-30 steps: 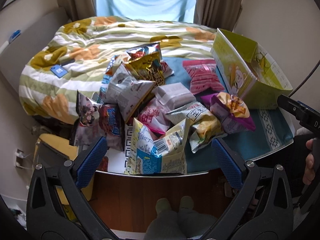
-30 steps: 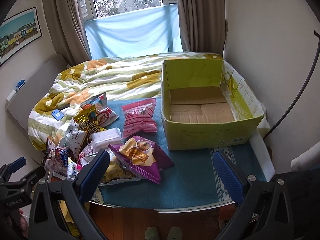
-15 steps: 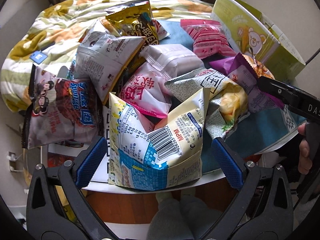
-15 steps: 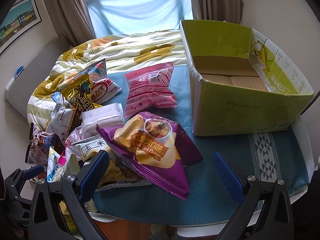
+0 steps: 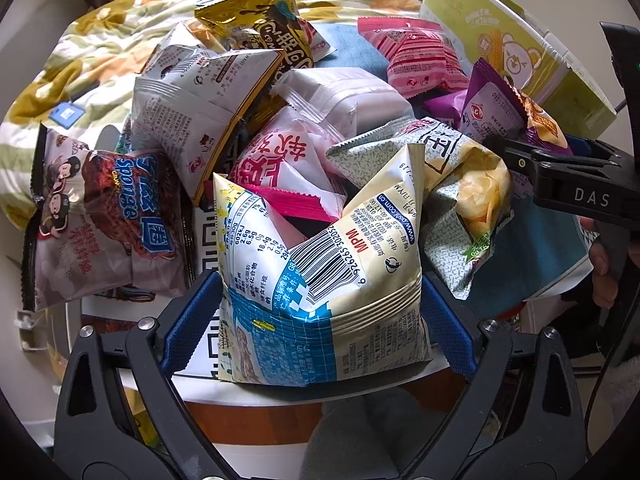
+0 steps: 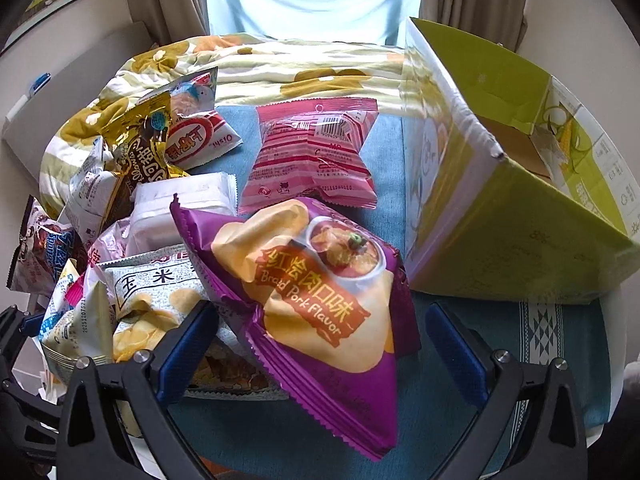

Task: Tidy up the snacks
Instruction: 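Grasp the white-blue MPM bag with the left tool while the right tool grasps the purple pork-flavor bag, then carry both bags into the yellow-green box and open both tools to drop them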

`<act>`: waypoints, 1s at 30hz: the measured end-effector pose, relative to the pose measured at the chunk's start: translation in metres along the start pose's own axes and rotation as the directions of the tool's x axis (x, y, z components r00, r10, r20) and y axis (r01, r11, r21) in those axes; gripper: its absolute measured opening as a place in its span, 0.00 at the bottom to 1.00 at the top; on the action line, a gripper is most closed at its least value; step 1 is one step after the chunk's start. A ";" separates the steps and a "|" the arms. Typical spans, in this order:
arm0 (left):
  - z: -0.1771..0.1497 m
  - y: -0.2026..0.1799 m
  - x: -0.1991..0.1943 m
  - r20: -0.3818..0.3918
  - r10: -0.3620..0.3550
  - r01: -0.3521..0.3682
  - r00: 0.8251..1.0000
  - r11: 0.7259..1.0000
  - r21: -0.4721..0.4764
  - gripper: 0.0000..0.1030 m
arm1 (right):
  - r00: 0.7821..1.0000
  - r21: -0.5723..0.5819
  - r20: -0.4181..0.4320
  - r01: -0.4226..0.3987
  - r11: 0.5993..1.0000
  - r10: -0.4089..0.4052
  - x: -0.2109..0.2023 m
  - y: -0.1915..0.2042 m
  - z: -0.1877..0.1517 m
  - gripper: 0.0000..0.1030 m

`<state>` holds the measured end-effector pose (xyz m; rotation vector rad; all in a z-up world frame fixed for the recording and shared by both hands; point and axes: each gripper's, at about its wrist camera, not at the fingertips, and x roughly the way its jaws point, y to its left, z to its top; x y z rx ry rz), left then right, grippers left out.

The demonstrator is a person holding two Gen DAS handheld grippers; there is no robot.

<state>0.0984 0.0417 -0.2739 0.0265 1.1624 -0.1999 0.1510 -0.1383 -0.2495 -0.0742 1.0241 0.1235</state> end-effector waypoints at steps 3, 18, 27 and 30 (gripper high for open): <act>-0.001 0.002 -0.001 0.001 -0.008 0.008 1.000 1.000 0.004 0.87 | 1.000 -0.004 -0.001 0.001 1.000 -0.001 0.005 -0.001 0.005 1.00; -0.004 -0.003 -0.021 0.030 -0.008 0.008 1.000 1.000 0.024 0.72 | 0.999 -0.004 -0.031 -0.023 1.000 0.023 0.010 0.001 0.007 0.72; -0.002 -0.001 -0.058 0.087 0.009 -0.012 0.996 1.000 0.024 0.72 | 0.999 0.017 -0.013 -0.031 0.999 0.031 -0.022 0.001 0.003 0.70; 0.001 -0.002 -0.078 0.123 0.009 -0.012 0.992 1.000 0.019 0.72 | 0.999 0.030 0.003 -0.044 0.999 0.044 -0.038 0.001 0.005 0.70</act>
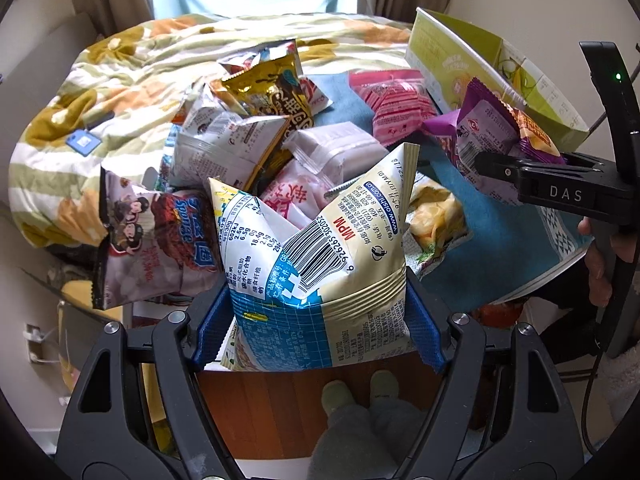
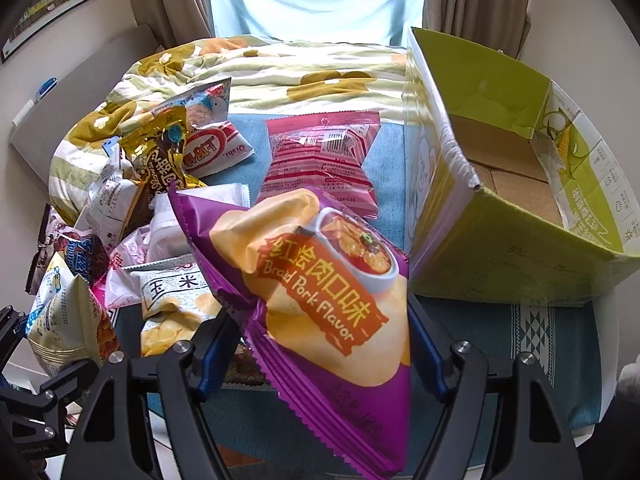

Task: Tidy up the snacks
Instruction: 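Carry both bags into the yellow-green box and open both tools to drop them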

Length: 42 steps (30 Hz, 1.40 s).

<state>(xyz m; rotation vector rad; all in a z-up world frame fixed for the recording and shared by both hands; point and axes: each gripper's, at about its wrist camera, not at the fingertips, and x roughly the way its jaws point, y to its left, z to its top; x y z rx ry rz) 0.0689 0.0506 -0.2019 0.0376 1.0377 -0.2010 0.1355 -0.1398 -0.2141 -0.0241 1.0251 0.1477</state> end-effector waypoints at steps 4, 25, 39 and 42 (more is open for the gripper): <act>0.012 -0.001 -0.028 0.051 -0.014 0.015 0.999 1.000 -0.014 0.72 | 0.999 0.003 0.032 0.005 1.000 -0.005 -0.029 0.003 0.004 0.70; 0.217 -0.139 -0.024 0.219 -0.089 0.073 0.972 0.994 0.082 0.72 | 0.964 0.079 0.241 0.095 0.992 -0.112 -0.126 -0.110 0.089 0.70; 0.329 -0.276 0.118 0.062 -0.087 0.076 0.994 0.984 0.159 0.73 | 0.983 0.090 0.149 0.093 0.992 -0.106 -0.074 -0.235 0.155 0.70; 0.337 -0.290 0.136 0.044 -0.072 0.062 0.996 0.980 0.192 0.80 | 0.988 0.117 0.131 0.064 0.991 -0.080 -0.063 -0.248 0.161 0.70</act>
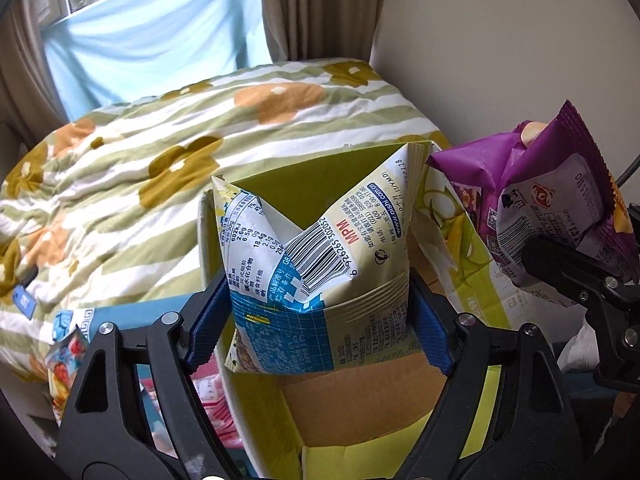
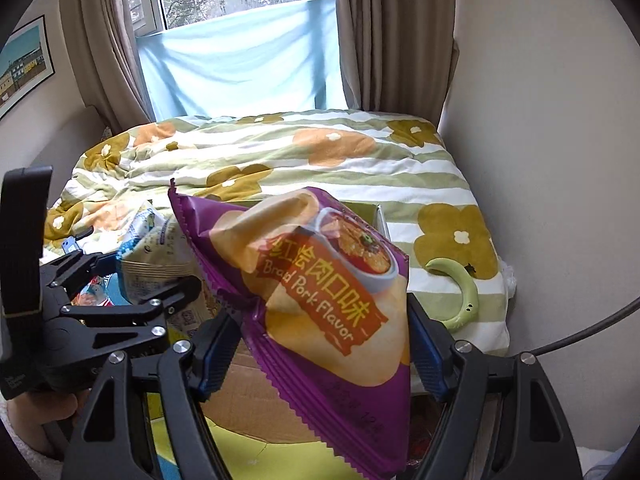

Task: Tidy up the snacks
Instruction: 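Carry both bags into the yellow-green box and open both tools to drop them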

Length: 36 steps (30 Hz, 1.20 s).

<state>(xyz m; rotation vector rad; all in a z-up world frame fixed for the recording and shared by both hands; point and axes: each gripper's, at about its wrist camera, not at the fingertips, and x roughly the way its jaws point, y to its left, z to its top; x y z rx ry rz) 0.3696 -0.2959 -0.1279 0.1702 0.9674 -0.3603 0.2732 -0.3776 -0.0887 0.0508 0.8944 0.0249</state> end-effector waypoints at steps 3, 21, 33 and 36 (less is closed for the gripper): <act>0.002 -0.001 0.010 -0.014 0.013 -0.013 1.000 1.000 0.012 1.00 | 1.000 0.012 -0.012 0.001 1.000 -0.001 0.009 -0.007 0.004 0.70; -0.052 0.055 -0.035 -0.029 0.026 -0.028 0.999 0.996 -0.081 1.00 | 1.000 0.033 -0.006 0.031 0.999 -0.031 0.039 0.004 0.025 0.72; -0.061 0.076 -0.036 -0.030 0.006 -0.008 1.000 0.997 -0.079 1.00 | 0.999 0.129 0.002 0.034 0.991 -0.035 0.071 0.006 0.026 1.00; -0.059 0.079 -0.032 -0.037 -0.013 0.010 0.999 0.996 -0.086 1.00 | 0.999 0.136 -0.014 0.046 0.990 -0.045 0.069 0.005 0.019 1.00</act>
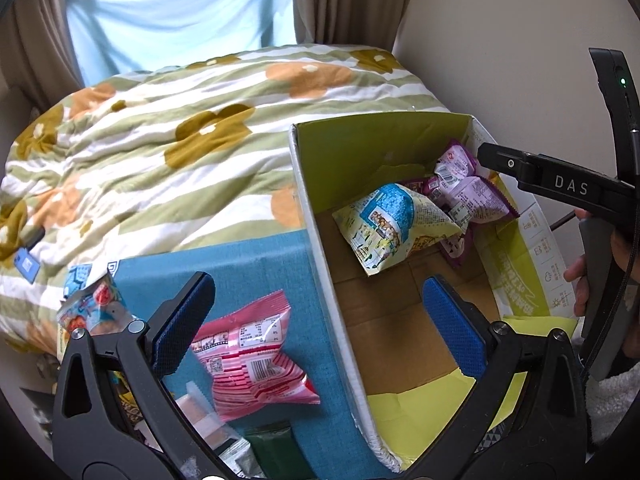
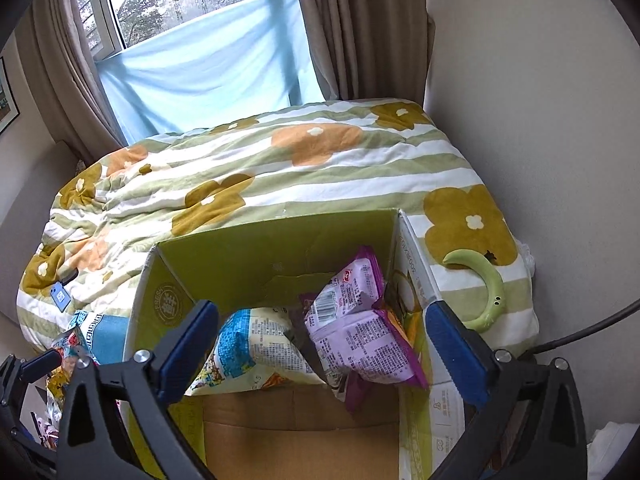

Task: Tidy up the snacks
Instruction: 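Carry both bags into the yellow-green box and open both tools to drop them, then withdraw both tools from the box back toward the snack pile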

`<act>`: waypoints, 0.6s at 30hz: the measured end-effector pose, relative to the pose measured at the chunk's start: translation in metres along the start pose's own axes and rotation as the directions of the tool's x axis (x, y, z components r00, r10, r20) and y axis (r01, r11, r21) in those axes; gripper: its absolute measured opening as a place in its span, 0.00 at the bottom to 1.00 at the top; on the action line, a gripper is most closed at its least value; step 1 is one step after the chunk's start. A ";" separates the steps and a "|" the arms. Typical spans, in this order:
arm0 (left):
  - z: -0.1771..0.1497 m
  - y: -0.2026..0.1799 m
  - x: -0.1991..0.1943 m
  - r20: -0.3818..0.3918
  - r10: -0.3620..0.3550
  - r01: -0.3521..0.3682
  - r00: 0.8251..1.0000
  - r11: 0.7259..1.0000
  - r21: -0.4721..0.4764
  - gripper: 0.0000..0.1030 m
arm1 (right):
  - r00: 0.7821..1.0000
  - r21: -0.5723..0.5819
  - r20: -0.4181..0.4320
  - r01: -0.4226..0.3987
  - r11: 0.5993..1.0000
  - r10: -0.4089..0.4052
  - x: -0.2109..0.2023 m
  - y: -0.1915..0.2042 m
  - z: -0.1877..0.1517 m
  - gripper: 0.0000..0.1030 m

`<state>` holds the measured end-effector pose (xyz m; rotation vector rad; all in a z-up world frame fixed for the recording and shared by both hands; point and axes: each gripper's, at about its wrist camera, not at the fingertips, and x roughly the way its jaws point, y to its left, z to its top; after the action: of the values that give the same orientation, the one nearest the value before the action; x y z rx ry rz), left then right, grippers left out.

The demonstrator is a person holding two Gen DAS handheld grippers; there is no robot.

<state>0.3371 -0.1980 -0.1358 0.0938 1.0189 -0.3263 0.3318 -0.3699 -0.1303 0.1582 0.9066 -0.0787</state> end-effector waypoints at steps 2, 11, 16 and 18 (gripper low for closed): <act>0.003 0.000 -0.001 0.007 -0.004 0.004 1.000 1.000 0.006 1.00 | 1.000 -0.007 -0.005 0.019 1.000 -0.019 -0.002 0.000 -0.002 1.00; 0.016 0.004 -0.002 0.058 -0.022 0.020 0.998 0.999 0.028 1.00 | 0.997 0.006 0.002 0.081 0.997 -0.081 -0.025 0.003 -0.004 1.00; 0.010 0.004 -0.010 0.079 -0.040 0.038 0.996 0.999 0.028 1.00 | 0.993 0.000 0.054 0.109 0.994 -0.108 -0.053 0.009 -0.011 1.00; 0.006 0.003 -0.021 0.098 -0.034 0.031 0.995 0.999 0.031 1.00 | 0.993 0.013 0.065 0.101 0.995 -0.102 -0.066 0.010 -0.016 1.00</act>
<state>0.3332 -0.1924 -0.1149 0.0869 0.9189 -0.3717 0.2804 -0.3570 -0.0866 0.1181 0.8483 -0.1817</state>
